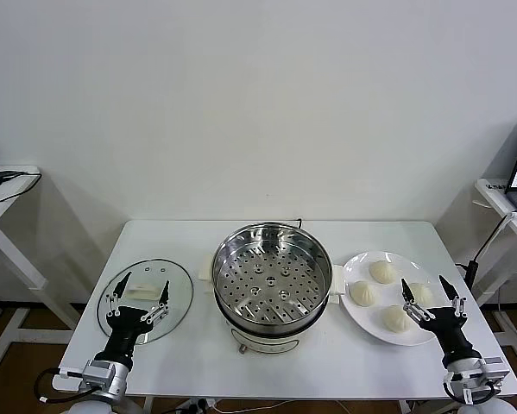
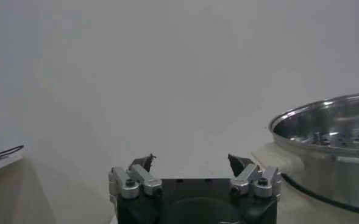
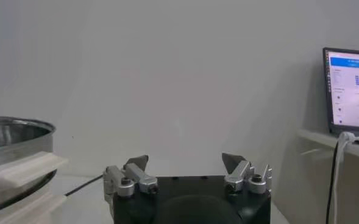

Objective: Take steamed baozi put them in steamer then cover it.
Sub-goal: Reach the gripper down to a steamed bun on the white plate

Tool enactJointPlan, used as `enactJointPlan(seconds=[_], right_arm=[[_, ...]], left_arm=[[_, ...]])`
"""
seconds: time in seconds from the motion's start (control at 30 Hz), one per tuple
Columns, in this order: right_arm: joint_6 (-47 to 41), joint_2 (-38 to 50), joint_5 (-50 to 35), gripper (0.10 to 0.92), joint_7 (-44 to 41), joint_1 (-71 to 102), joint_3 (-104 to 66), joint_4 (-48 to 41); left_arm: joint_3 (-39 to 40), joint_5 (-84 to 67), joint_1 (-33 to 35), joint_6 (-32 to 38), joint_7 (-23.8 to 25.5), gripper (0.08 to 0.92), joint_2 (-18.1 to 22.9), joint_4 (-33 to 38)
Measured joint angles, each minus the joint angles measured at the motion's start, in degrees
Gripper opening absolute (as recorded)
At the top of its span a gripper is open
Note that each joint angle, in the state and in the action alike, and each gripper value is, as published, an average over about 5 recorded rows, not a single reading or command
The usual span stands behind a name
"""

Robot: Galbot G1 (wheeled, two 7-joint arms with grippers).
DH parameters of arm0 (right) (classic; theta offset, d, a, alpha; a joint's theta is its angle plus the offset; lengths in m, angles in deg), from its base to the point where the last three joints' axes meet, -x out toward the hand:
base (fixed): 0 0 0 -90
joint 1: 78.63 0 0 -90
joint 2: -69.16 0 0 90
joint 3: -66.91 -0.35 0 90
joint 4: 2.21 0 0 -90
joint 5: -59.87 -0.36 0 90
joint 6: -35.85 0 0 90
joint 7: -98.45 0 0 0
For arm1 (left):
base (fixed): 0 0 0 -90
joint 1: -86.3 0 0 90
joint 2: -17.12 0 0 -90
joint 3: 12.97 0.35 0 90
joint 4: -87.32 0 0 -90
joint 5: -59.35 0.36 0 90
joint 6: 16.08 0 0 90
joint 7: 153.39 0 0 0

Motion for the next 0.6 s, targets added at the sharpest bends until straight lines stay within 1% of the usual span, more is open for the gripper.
enactJointPlan(seconds=[0.17, 0.3, 0.47, 0.6], right_arm=[[-1.03, 2.09, 1.86, 0.823, -0.03, -1.81, 0.39, -1.16], [-2.31, 5.75, 5.58, 0.823, -0.27, -4.30, 1.26, -2.75], [-4.59, 12.97, 11.59, 0.823, -2.16, -7.97, 3.43, -4.96], [-7.08, 20.19, 16.11, 0.823, -6.38, -11.87, 6.80, -7.25]], left_arm=[[-0.09, 0.03, -0.26, 0.26, 0.05, 0.823, 0.04, -0.59], [-0.22, 0.03, -0.43, 0.66, 0.18, 0.823, -0.08, -1.23], [-0.72, -0.10, -0.62, 1.19, 0.43, 0.823, -0.35, -1.70], [-1.21, -0.27, -0.91, 1.43, 0.55, 0.823, -0.59, -2.03]])
